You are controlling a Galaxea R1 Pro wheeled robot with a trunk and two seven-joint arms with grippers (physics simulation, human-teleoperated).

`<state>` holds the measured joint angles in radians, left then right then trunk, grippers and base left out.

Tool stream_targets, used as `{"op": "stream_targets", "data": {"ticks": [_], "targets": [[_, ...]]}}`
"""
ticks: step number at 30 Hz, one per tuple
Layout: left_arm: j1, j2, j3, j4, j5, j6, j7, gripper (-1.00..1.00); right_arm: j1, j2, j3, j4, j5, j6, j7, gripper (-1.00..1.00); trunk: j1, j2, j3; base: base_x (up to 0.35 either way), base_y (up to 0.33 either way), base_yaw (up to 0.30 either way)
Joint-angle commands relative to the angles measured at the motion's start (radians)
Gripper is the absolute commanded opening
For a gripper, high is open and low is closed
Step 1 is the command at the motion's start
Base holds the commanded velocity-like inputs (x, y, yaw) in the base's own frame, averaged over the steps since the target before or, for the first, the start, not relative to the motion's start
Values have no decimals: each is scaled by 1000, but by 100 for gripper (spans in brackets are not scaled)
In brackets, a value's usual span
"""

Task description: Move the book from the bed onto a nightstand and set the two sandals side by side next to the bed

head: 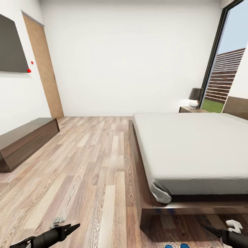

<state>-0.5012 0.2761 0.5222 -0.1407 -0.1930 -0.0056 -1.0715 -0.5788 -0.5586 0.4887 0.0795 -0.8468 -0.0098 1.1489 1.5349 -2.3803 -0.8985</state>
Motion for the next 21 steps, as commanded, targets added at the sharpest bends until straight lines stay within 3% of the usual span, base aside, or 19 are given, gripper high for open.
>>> {"op": "stream_targets", "data": {"ticks": [1,21], "targets": [[0,0,9,0,-10,-1,-4,100,-2,1,8,3,-8,-1,5,100,0,0,-1,-1,0,-258],[0,0,9,0,-9,0,-4,100,-2,1,8,3,-8,-1,5,100,0,0,-1,0,0,-247]]}}
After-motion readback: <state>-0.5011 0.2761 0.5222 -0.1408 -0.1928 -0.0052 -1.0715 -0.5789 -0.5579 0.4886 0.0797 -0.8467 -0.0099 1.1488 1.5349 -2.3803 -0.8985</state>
